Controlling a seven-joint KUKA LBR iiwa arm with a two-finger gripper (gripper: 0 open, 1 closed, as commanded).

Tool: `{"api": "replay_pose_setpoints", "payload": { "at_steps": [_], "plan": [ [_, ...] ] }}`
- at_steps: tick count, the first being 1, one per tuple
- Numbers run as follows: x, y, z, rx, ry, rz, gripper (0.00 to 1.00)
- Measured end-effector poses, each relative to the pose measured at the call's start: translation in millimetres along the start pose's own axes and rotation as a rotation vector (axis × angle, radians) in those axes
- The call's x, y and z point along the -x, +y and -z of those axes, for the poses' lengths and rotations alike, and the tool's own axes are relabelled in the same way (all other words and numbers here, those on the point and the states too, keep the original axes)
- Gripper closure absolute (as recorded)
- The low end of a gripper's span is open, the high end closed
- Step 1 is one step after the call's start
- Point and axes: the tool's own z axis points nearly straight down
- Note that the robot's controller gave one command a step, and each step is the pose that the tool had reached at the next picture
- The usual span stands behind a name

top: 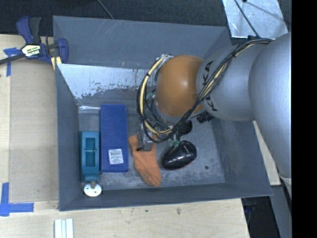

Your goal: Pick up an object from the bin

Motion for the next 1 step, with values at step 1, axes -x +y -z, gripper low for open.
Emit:
{"api": "replay_pose_setpoints", "payload": {
  "at_steps": [1],
  "plan": [
    [-0.1,-0.2,-0.1,0.0,0.0,-0.001,0.0]
  ]
}}
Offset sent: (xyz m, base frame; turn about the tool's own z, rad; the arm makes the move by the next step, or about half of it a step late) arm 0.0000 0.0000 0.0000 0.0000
